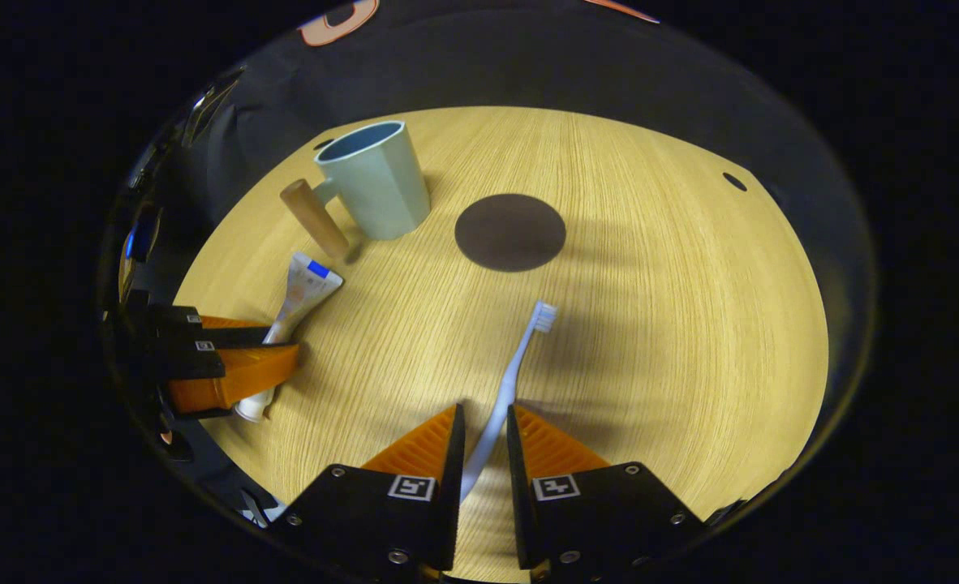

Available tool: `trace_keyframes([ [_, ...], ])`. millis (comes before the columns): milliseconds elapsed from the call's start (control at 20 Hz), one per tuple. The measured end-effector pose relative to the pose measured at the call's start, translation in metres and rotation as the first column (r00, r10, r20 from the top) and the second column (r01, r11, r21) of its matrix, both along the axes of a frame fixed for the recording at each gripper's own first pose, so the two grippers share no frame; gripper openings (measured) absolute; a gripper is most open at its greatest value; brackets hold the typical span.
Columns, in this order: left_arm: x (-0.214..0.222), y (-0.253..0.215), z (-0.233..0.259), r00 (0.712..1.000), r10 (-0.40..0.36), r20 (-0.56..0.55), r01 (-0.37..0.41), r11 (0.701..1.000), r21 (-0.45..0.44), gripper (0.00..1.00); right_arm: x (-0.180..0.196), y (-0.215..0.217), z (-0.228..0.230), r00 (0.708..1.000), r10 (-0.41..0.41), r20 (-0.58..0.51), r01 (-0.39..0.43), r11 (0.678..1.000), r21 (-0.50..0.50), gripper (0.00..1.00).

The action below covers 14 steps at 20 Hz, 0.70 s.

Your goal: Put the toothbrush and toothpaste on the desktop into the cup, then pick up the cup and place it on the coaster on the desktop.

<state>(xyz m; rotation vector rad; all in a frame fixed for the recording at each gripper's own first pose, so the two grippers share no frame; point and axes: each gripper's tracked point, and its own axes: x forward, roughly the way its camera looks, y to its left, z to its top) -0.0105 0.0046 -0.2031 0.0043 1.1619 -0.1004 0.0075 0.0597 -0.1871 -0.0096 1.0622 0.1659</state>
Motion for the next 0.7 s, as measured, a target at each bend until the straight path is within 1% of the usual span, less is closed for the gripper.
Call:
trace_keyframes([
  [50, 0.001, -0.001, 0.002, 1.0, 0.007, 0.001, -0.007, 1.0, -0.003, 0.37, 0.003, -0.001, -0.002, 1.0, -0.002, 0.004, 0.002, 1.0, -0.003, 0.22],
  [100, 0.003, -0.002, 0.001, 1.0, -0.003, 0.004, 0.003, 1.0, -0.002, 0.33, 0.007, 0.0, -0.001, 1.0, -0.003, 0.015, 0.003, 1.0, 0.007, 0.18],
  [150, 0.001, -0.001, 0.0, 1.0, 0.016, 0.0, -0.016, 1.0, -0.007, 0.33, 0.008, 0.001, -0.002, 1.0, -0.002, 0.016, 0.002, 1.0, 0.016, 0.14],
  [200, 0.003, -0.003, 0.002, 1.0, 0.01, 0.006, -0.01, 1.0, -0.012, 0.22, 0.009, 0.001, -0.002, 1.0, -0.004, 0.025, 0.003, 1.0, 0.031, 0.12],
  [300, 0.004, -0.001, 0.006, 0.999, 0.021, 0.027, -0.02, 0.999, -0.03, 0.22, 0.012, 0.003, -0.001, 0.999, -0.015, 0.04, 0.013, 0.998, 0.063, 0.08],
  [350, 0.003, -0.004, 0.009, 0.999, 0.014, 0.03, -0.013, 0.999, -0.043, 0.14, 0.012, 0.004, 0.0, 0.999, -0.021, 0.048, 0.017, 0.997, 0.076, 0.05],
  [450, 0.006, -0.001, 0.011, 0.997, 0.015, 0.069, -0.012, 0.998, -0.055, 0.13, 0.015, 0.004, 0.002, 0.996, -0.028, 0.081, 0.021, 0.996, 0.092, 0.04],
  [500, 0.007, 0.0, 0.012, 0.995, 0.013, 0.097, -0.007, 0.998, -0.066, 0.11, 0.017, 0.005, 0.003, 0.994, -0.032, 0.102, 0.022, 0.995, 0.099, 0.04],
  [550, 0.008, 0.002, 0.013, 0.992, 0.021, 0.121, -0.013, 0.998, -0.068, 0.11, 0.019, 0.005, 0.006, 0.992, -0.034, 0.124, 0.02, 0.994, 0.107, 0.04],
  [700, 0.015, 0.012, 0.019, 0.978, 0.024, 0.208, -0.009, 0.997, -0.071, 0.11, 0.017, 0.005, 0.017, 0.982, -0.032, 0.185, 0.006, 0.99, 0.138, 0.04],
])
